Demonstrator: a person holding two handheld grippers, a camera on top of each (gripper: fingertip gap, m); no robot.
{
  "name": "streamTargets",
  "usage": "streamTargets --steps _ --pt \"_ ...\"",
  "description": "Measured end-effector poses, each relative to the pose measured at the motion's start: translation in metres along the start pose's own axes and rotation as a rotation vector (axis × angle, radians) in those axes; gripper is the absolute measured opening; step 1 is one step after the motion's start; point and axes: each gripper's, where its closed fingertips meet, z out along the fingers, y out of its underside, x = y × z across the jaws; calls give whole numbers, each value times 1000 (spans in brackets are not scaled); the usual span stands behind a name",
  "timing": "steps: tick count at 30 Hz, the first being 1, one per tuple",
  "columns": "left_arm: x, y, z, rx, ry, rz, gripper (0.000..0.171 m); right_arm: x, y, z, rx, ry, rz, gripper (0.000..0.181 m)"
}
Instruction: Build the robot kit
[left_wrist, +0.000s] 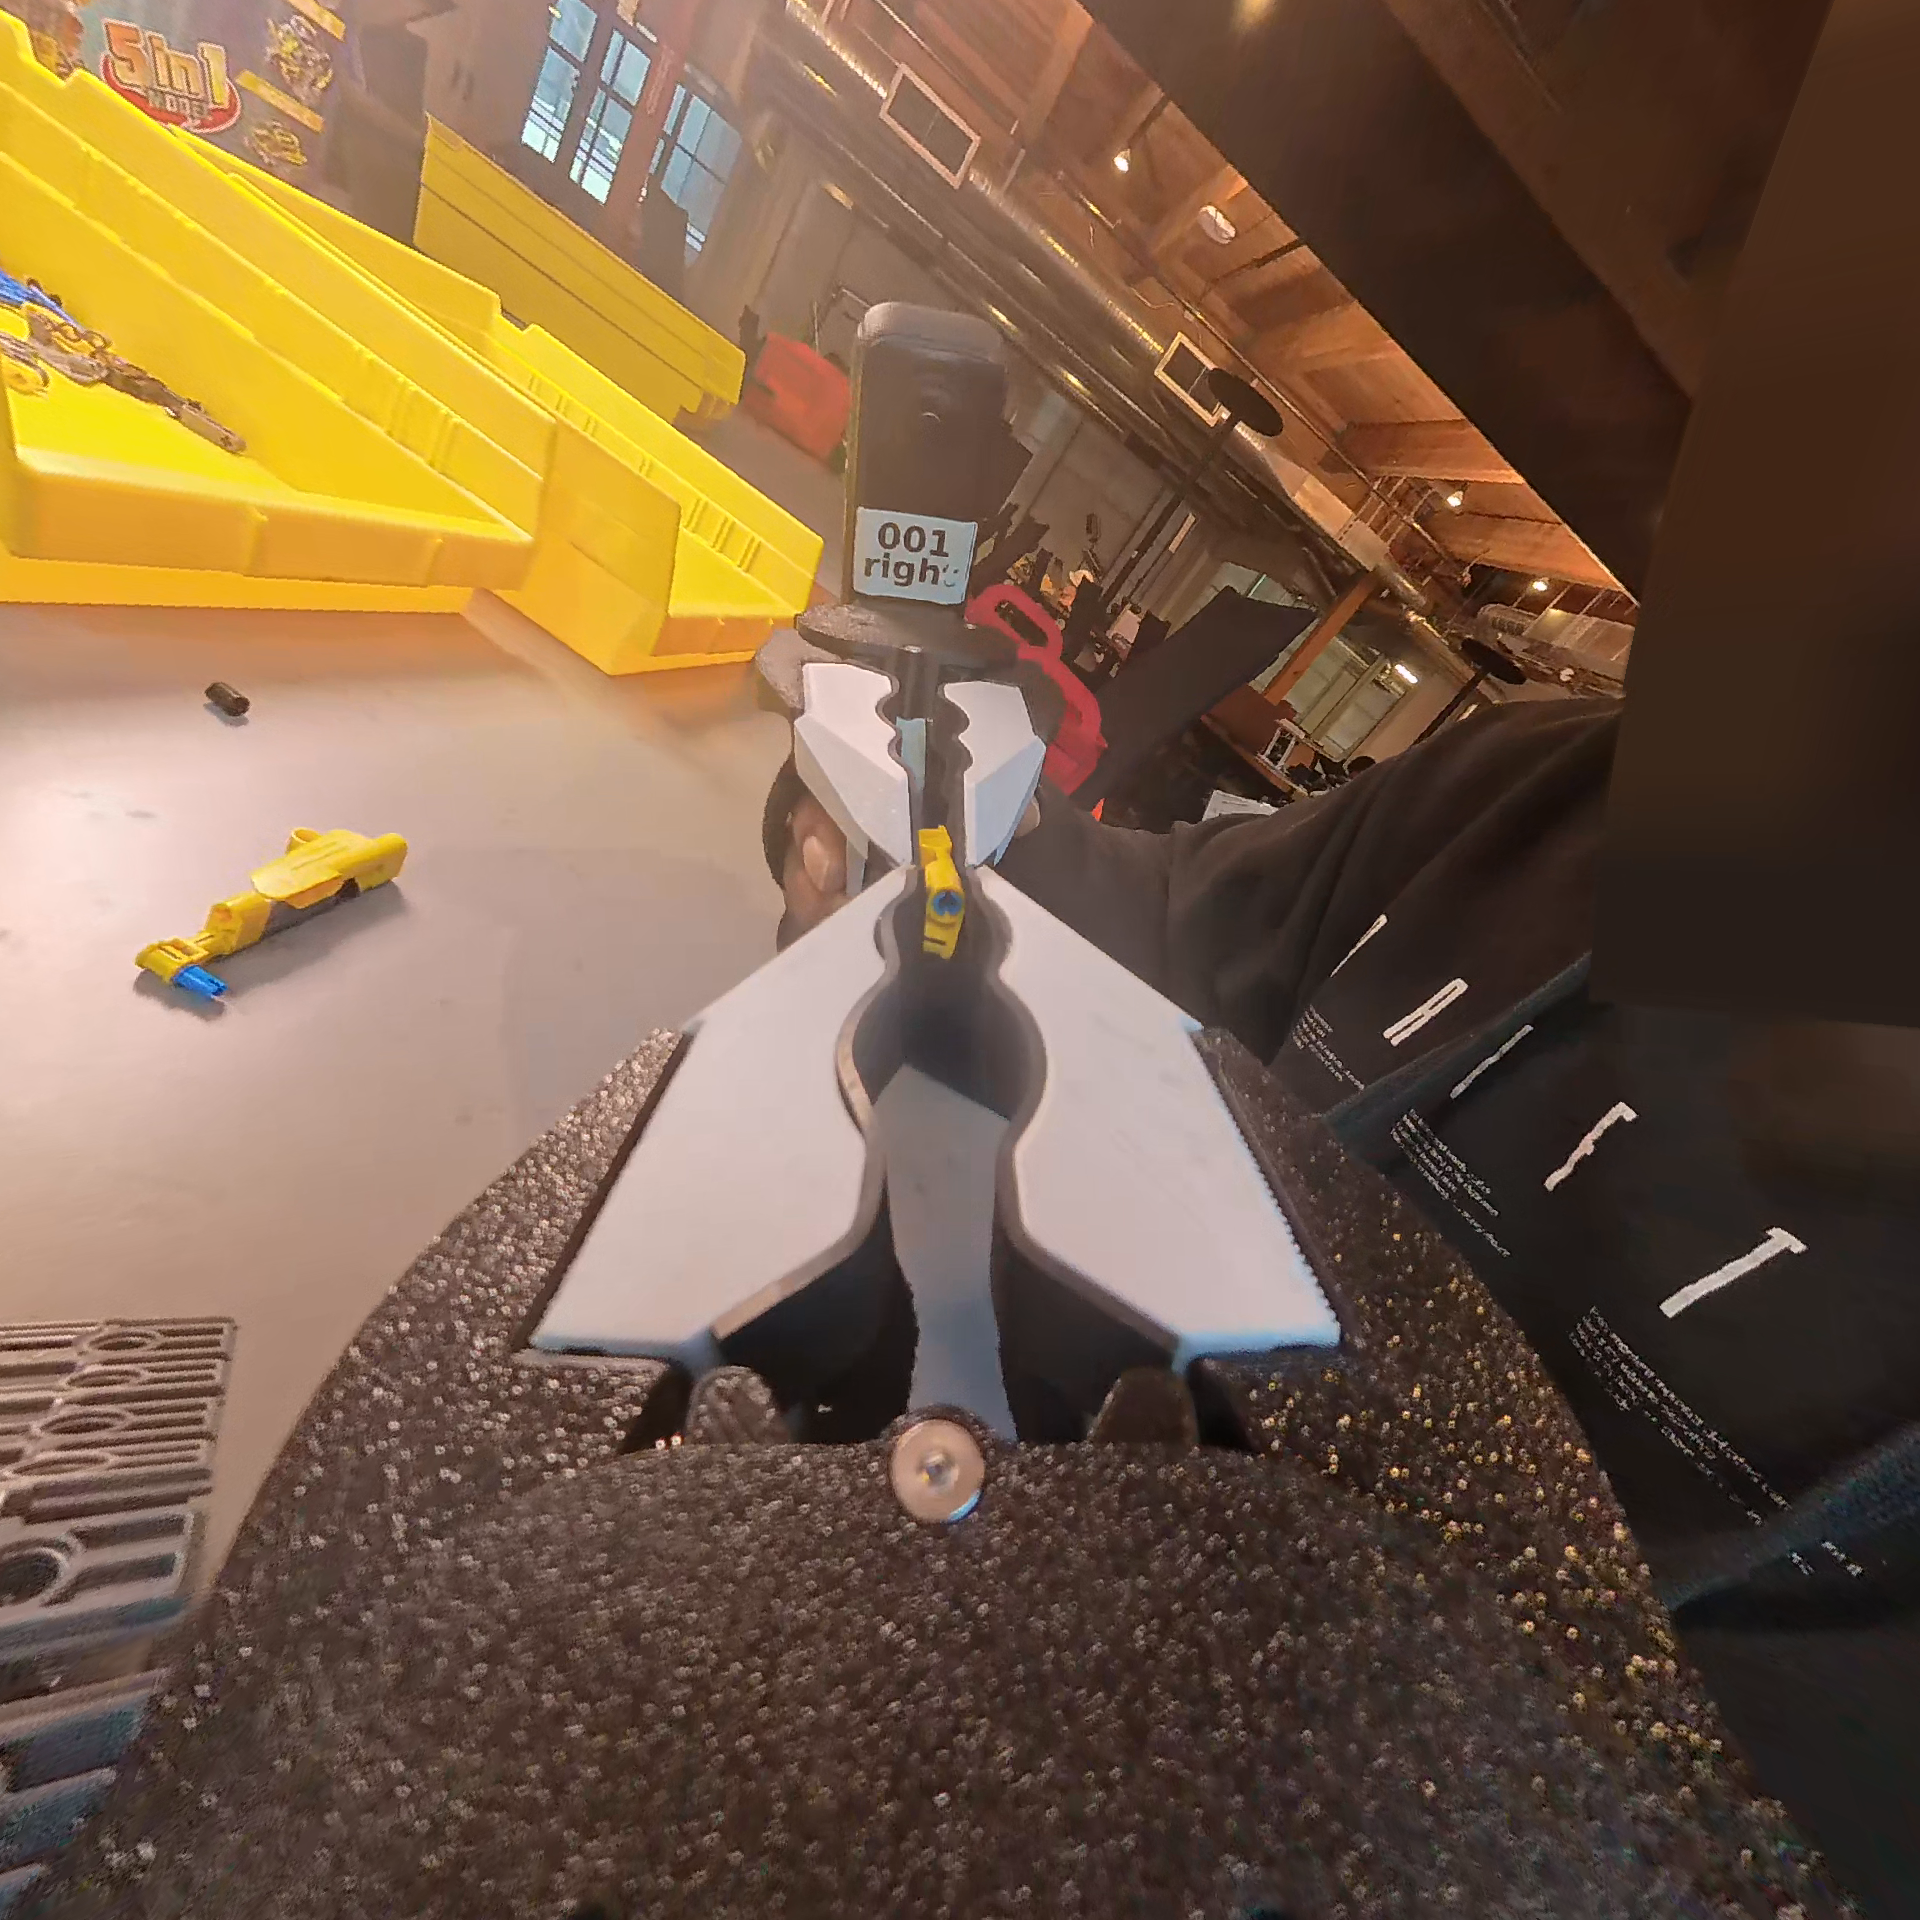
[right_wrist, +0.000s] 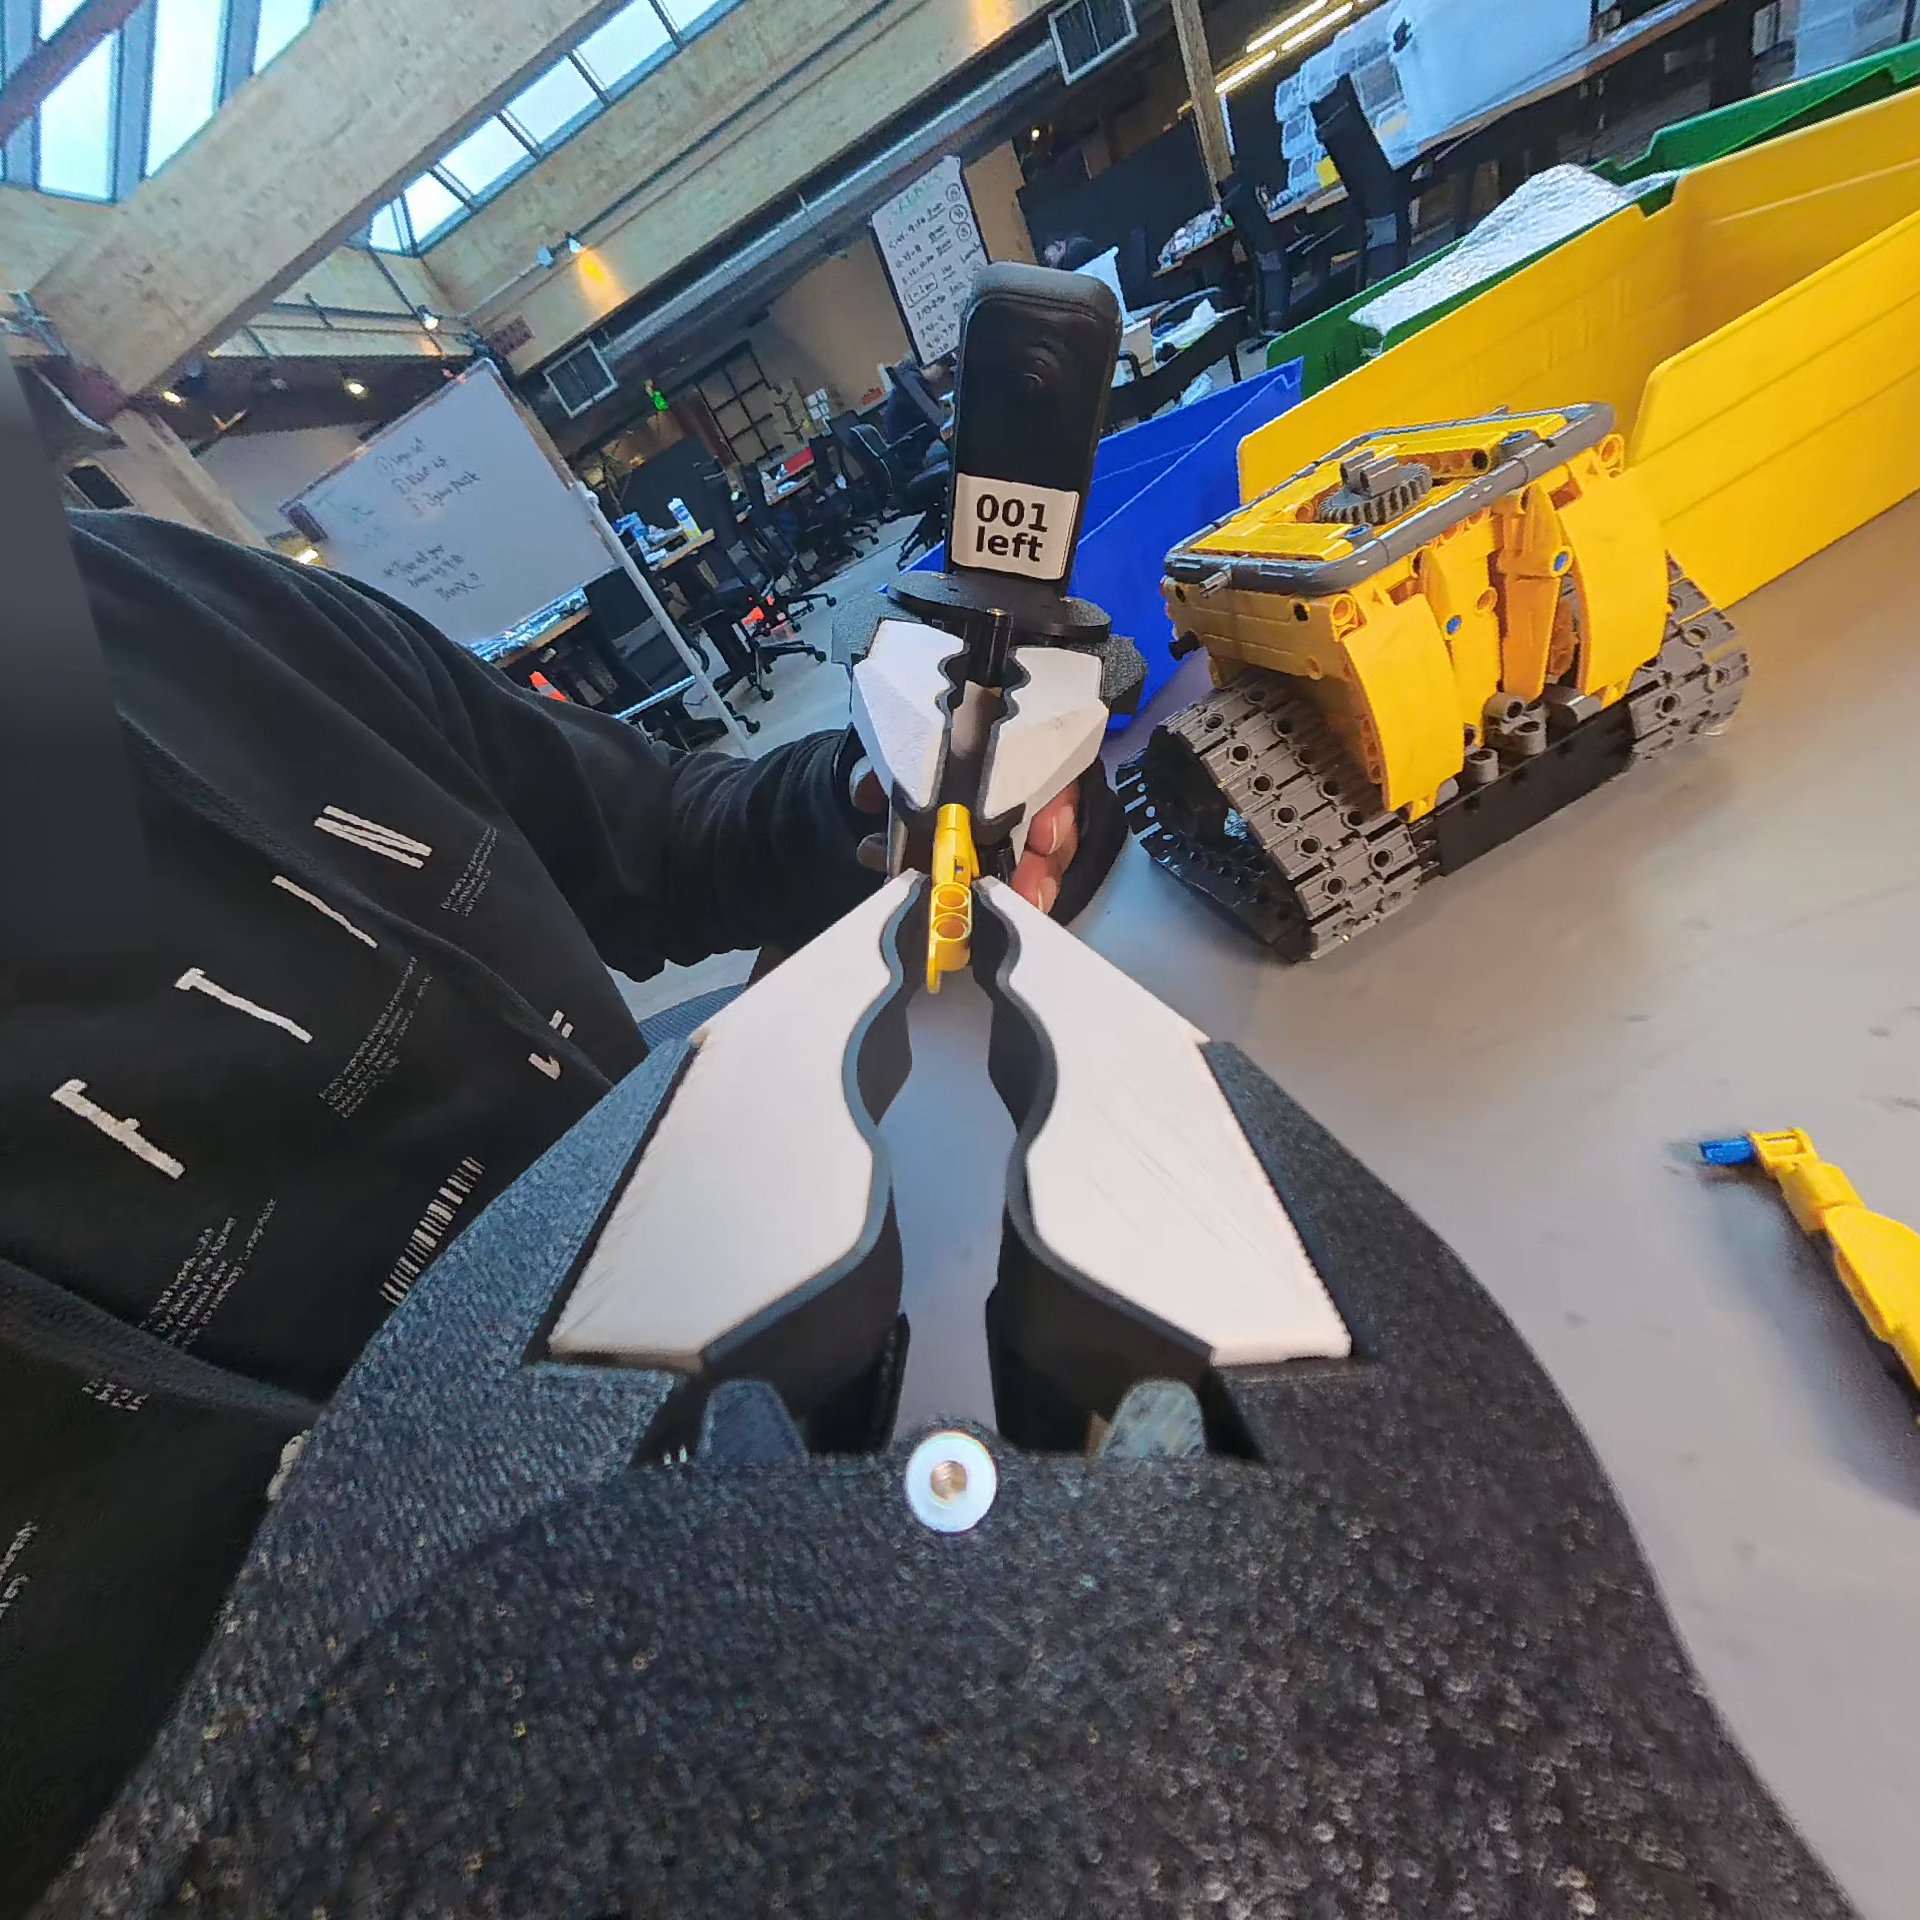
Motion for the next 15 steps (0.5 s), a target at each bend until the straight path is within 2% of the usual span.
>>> streamTargets --steps 2,3,4,7,10,15 --pt "0 -2 0 15 15 -28 6 -1 -4 -1 20 5 -49 11" --pt "0 -6 -2 42 35 -65 6 0 -8 -3 34 23 -110 24" --pt "-1 -10 -5 70 48 -110 6 2 -12 -6 43 65 -201 34" --pt "-6 -16 -10 130 84 -248 6 10 -19 -12 27 263 -592 45" --pt "-7 -17 -9 146 92 -309 6 9 -12 -4 -73 375 -899 44" --pt "-2 -15 -6 134 103 -327 6 0 -12 6 -85 381 -973 29"
